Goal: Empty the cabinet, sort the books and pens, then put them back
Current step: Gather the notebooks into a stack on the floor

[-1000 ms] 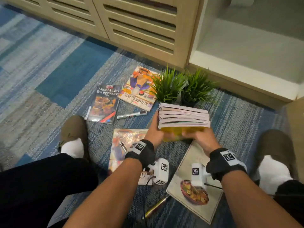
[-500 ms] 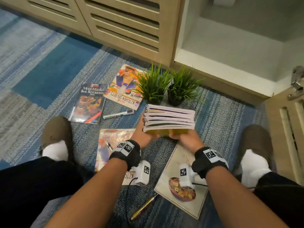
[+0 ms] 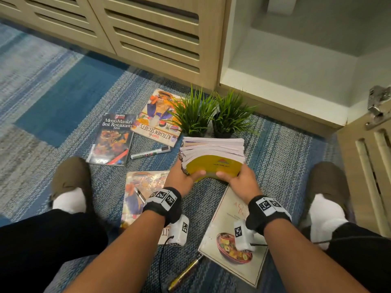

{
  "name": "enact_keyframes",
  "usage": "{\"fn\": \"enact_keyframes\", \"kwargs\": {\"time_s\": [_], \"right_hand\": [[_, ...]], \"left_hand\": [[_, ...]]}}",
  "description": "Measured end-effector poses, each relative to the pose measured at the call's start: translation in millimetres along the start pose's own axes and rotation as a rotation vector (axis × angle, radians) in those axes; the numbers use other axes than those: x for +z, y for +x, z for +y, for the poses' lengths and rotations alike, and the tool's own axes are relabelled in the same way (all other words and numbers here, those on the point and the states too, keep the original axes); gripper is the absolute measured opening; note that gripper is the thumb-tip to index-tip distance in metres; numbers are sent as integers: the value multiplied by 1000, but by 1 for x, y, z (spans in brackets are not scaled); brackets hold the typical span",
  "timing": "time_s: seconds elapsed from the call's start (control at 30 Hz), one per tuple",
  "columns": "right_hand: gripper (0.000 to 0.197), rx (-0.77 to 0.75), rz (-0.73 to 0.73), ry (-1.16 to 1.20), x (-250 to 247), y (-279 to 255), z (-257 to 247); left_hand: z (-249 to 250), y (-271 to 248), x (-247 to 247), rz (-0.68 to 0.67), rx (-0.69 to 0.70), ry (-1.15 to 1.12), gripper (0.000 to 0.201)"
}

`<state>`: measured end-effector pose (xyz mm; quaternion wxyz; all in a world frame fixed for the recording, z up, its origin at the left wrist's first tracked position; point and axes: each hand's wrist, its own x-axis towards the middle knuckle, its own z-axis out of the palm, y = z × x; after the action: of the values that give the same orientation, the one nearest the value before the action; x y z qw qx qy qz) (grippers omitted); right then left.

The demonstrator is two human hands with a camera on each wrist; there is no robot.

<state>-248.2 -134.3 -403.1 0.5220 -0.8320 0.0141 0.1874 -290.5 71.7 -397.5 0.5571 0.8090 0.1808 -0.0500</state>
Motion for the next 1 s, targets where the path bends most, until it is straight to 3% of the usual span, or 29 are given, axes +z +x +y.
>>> {"fn": "enact_keyframes", "kwargs": {"time_s": [0.13,0.4,0.57,1.0], "right_hand": [[46,-4,30,26,-4,-2,2],[44,34,-44,-78,-9,3,4],[51,43,-53,-66,-7,10,9],[56,46,-86,-75,-7,4,10]], "left_hand": [[2,-5,1,13,34,18,80],[5,5,-3,-123,69,176,88],[3,11,4,-52,29,203,78],[0,12,3,-55,54,196,74]]}}
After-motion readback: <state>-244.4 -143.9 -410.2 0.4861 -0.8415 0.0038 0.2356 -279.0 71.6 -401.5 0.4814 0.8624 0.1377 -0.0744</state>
